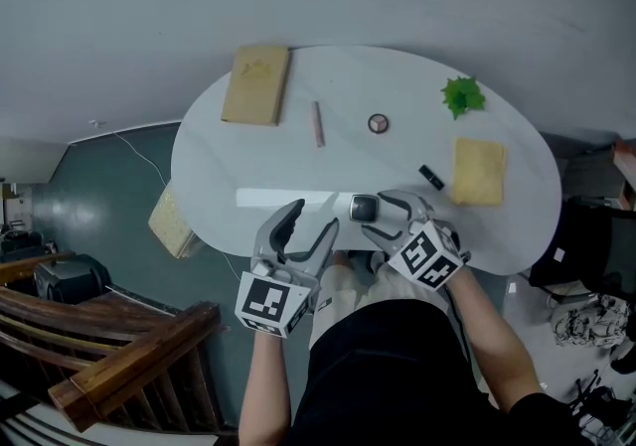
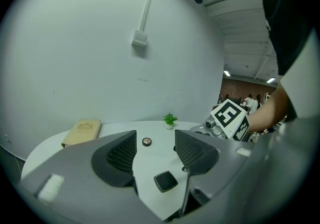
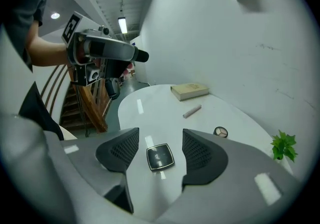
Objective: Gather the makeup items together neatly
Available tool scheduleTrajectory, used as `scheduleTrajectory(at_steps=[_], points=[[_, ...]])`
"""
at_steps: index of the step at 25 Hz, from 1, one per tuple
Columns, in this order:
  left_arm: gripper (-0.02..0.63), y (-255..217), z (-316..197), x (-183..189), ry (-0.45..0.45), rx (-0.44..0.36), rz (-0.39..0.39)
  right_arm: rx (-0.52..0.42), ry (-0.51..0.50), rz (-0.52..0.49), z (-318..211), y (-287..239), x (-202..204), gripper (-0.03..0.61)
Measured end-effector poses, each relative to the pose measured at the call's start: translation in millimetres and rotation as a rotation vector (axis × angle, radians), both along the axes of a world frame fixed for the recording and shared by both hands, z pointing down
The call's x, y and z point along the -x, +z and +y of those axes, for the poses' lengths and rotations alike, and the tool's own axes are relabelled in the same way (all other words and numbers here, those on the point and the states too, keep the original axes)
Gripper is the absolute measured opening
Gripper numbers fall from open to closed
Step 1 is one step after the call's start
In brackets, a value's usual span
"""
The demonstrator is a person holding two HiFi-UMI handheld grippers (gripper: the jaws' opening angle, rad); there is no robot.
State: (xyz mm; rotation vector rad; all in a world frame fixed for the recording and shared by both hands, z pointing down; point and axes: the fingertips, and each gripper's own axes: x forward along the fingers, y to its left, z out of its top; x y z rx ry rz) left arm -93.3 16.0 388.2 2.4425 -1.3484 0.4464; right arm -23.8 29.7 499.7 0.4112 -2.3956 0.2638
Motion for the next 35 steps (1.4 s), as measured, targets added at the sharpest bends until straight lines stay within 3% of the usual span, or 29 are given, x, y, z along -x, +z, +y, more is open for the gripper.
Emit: scheduleTrajectory(at_steps=[5,18,35], points=[[0.229,5,-1,3,0.01,-0.006,-0.009,-0.012,-0.064,0.077,0,23,3,0.27],[0.229,26,13,8,-0.025,0.092,0.01,-0.025,-0.196,0.257,9,83,19,0.293],[0.229,44,33,23,-0.066,0.137,0.01,-0.012,-0.204,0.373,6,125,24,0.291]])
